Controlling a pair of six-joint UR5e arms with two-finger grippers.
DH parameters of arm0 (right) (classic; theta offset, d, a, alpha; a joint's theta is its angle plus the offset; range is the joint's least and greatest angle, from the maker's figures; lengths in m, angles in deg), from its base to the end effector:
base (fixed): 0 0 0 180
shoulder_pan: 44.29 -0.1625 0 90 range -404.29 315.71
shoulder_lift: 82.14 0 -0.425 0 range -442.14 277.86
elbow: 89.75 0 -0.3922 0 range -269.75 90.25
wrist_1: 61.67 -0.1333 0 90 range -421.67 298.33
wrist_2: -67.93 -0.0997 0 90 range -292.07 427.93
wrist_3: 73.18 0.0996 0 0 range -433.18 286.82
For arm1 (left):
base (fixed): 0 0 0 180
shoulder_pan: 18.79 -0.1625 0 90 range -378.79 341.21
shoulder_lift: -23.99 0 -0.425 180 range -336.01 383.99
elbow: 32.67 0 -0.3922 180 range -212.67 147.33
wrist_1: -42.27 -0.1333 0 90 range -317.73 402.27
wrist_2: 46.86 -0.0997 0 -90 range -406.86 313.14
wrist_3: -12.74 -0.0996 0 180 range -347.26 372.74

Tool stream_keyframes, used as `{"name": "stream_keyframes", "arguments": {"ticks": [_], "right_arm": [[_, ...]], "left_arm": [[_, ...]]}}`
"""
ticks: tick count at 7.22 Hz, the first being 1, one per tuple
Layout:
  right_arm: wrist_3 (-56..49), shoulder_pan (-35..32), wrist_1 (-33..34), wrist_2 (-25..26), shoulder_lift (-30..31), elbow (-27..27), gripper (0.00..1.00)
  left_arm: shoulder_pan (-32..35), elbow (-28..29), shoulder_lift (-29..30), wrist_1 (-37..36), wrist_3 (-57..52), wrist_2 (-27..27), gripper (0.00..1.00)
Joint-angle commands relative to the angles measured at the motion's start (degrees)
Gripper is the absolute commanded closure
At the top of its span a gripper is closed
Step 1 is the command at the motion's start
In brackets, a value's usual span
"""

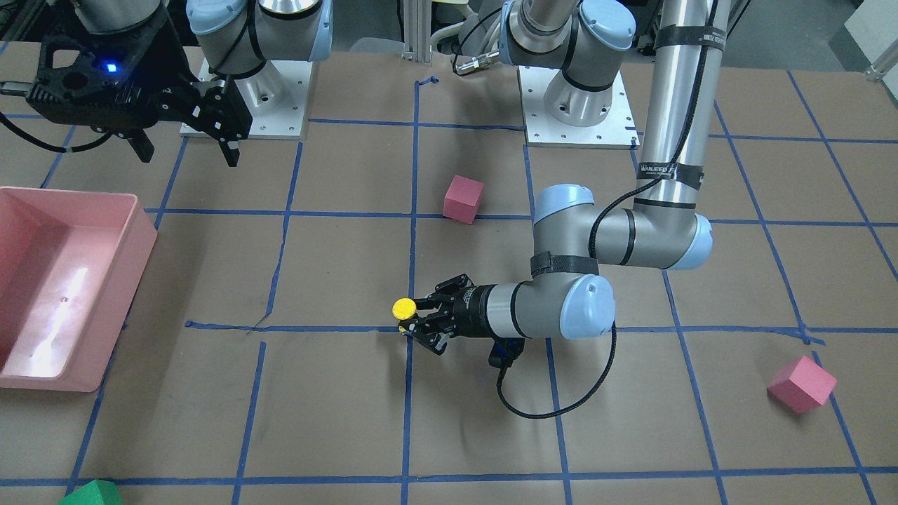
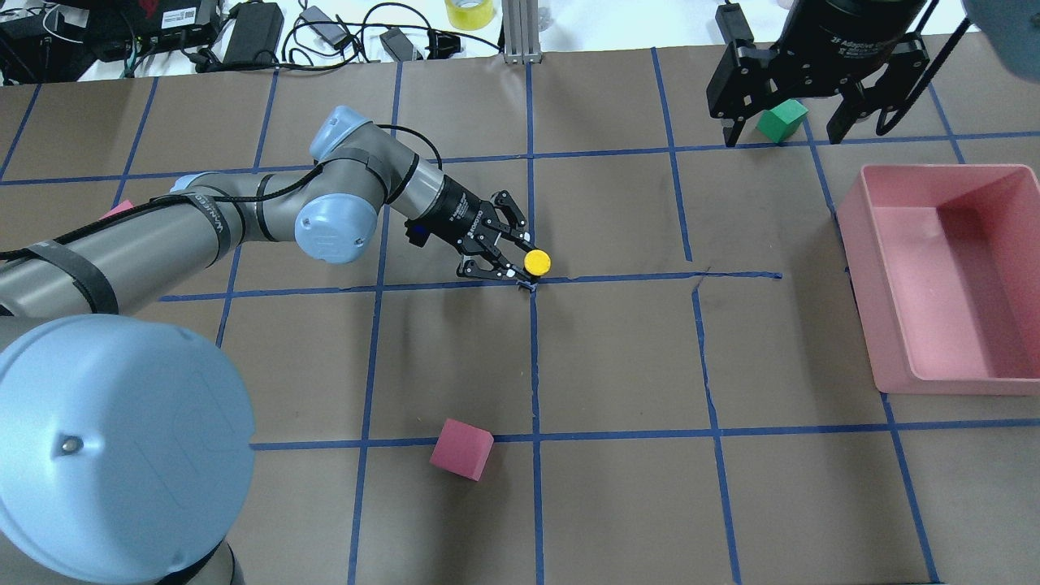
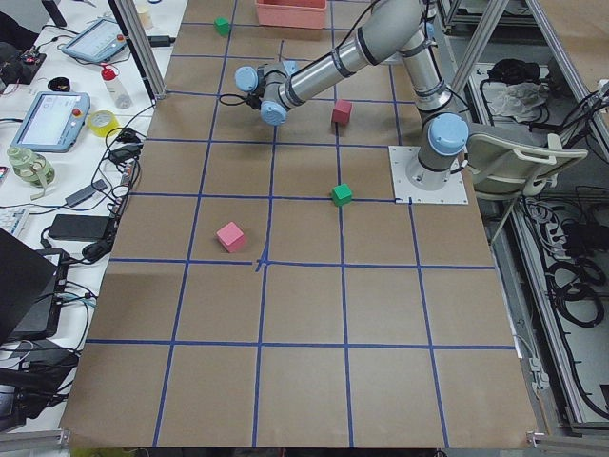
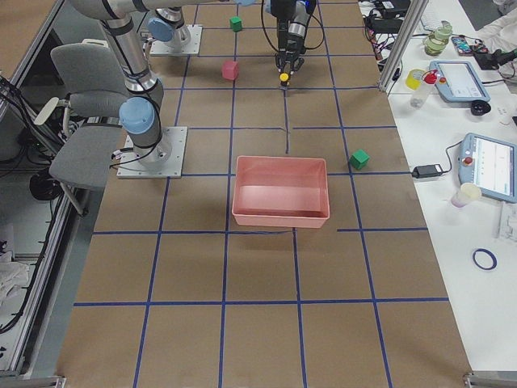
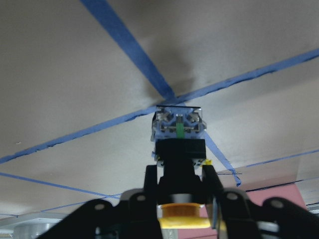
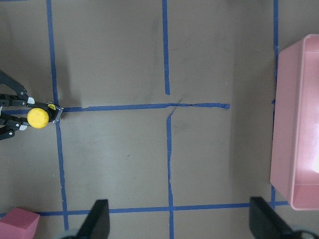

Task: Align button upright
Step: 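Set the button upright on the table and open the left gripper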

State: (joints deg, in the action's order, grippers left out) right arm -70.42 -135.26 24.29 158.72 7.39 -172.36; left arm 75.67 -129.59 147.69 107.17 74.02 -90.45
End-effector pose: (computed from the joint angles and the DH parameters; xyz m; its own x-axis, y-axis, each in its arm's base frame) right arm 0.1403 -0.4951 0.5403 -0.9994 0.0319 0.0113 0.0313 0.9982 -0.0508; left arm -0.2523 -0.5934 0.1679 -0.4033 -0.9095 0.1007 -0.5801 0.3392 0.7406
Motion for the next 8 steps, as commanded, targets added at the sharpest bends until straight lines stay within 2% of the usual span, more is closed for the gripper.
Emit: {"name": "stream_keyframes", "arguments": {"ticks": [1,2,3,4,6,7,8], "right_arm": [[0.05,0.01,0.0,0.0,-0.06,0.0,0.0],[0.05,0.01,0.0,0.0,-0.06,0.0,0.0],[-0.04,0.01,0.0,0.0,-0.06,0.0,0.0],[-0.12,0.01,0.0,0.0,-0.06,0.0,0.0],[-0.21,0.01,0.09,0.0,-0.06,0.0,0.0],[-0.21,0.01,0.09,0.0,-0.06,0.0,0.0],[-0.21,0.01,0.09,0.0,-0.06,0.0,0.0]], "left_arm": [[-0.06,0.41,-1.25,-0.12,0.34,-0.53,0.0],[-0.23,2.16,-3.18,0.14,-0.54,-3.85,0.0],[0.03,4.09,-5.11,1.1,-2.98,-13.28,0.0],[0.55,4.11,-8.18,2.67,-8.23,-17.02,0.0],[0.99,4.11,-16.78,6.9,-13.52,-20.55,0.02],[1.43,4.11,-20.39,8.82,-21.99,-23.71,0.02],[1.61,4.28,-23.56,12.84,-33.48,-30.35,0.02]]}}
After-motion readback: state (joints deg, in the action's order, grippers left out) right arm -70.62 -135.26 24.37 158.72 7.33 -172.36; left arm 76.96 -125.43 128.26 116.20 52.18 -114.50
